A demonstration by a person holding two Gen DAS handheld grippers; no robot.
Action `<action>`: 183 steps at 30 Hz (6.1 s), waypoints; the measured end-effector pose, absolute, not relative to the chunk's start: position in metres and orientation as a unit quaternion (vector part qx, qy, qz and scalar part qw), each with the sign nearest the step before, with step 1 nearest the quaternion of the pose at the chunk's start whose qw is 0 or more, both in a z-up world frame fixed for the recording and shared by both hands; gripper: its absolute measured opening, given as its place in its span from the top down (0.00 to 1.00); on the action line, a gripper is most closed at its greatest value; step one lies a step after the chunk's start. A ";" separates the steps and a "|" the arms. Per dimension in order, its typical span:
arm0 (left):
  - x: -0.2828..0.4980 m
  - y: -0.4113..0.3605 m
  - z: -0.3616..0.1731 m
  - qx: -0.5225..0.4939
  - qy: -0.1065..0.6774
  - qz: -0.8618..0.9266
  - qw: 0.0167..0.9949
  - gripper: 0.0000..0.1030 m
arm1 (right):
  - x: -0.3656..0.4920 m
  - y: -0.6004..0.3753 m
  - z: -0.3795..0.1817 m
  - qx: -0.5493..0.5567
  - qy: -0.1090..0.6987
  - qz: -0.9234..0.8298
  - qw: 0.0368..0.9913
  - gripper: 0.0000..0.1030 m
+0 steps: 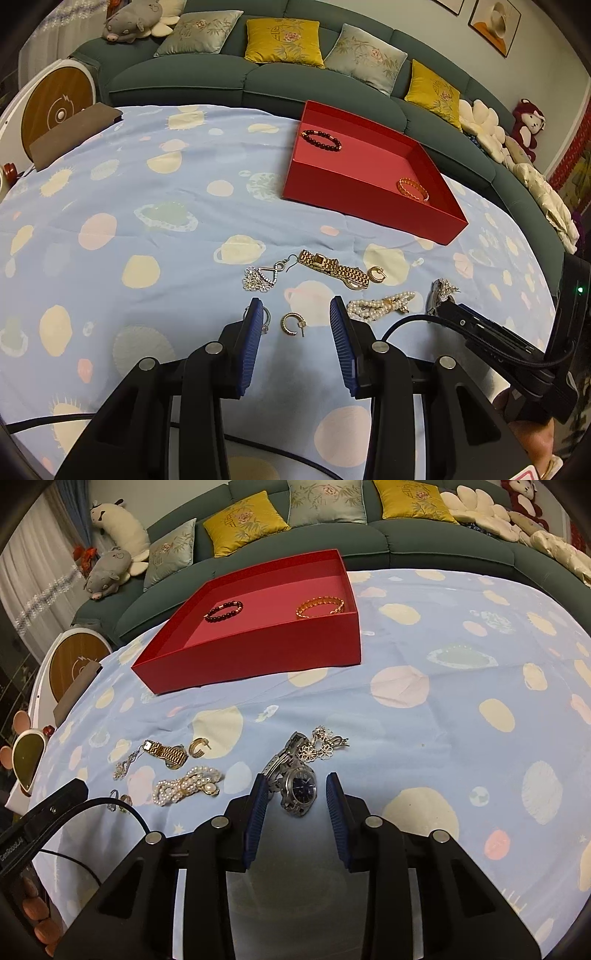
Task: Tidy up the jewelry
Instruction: 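Lower the right gripper onto the silver wristwatch and grasp it, then grasp the pearl necklace with the left gripper while the right gripper holds the watch, then carry the watch and pearl necklace into the red tray and open both grippers, then withdraw both grippers from the tray back over the remaining jewelry, then grasp the gold link watch with the left gripper while the right gripper grasps the silver pendant necklace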
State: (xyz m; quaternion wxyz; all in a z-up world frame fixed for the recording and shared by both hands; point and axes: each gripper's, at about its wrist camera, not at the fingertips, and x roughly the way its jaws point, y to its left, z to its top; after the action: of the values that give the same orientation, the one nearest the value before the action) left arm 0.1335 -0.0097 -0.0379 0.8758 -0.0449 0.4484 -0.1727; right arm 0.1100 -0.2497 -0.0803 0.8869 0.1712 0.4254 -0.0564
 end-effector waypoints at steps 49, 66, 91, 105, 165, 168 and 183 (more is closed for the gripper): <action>0.112 -0.078 -0.027 -0.002 0.440 -0.293 0.849 0.98 | 0.031 -0.261 -0.018 0.174 0.378 -0.038 0.909 0.92; 0.105 -0.064 0.051 -0.016 0.394 -0.303 0.867 0.98 | 0.020 -0.253 0.047 0.154 0.324 -0.018 0.933 0.92; 0.267 -0.104 0.071 0.010 0.365 -0.258 0.894 0.98 | 0.199 -0.282 0.064 0.158 0.320 0.006 0.934 0.92; 0.297 -0.105 0.019 0.027 0.410 -0.225 0.883 0.97 | 0.233 -0.287 0.006 0.139 0.372 -0.030 0.917 0.90; 0.159 -0.026 -0.039 -0.064 0.468 -0.193 0.860 0.60 | 0.096 -0.271 -0.075 0.205 0.399 -0.075 0.891 0.54; 0.172 -0.047 -0.049 -0.067 0.485 -0.186 0.852 0.60 | 0.095 -0.270 -0.074 0.203 0.397 -0.075 0.892 0.54; 0.193 -0.057 -0.079 -0.056 0.509 -0.153 0.845 1.00 | 0.103 -0.275 -0.081 0.200 0.402 -0.070 0.891 0.54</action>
State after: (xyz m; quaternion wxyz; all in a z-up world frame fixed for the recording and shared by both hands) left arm 0.1927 -0.0569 -0.0788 0.8453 -0.0558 0.5089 -0.1526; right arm 0.1029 -0.2753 -0.0812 0.8906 0.2001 0.4024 -0.0699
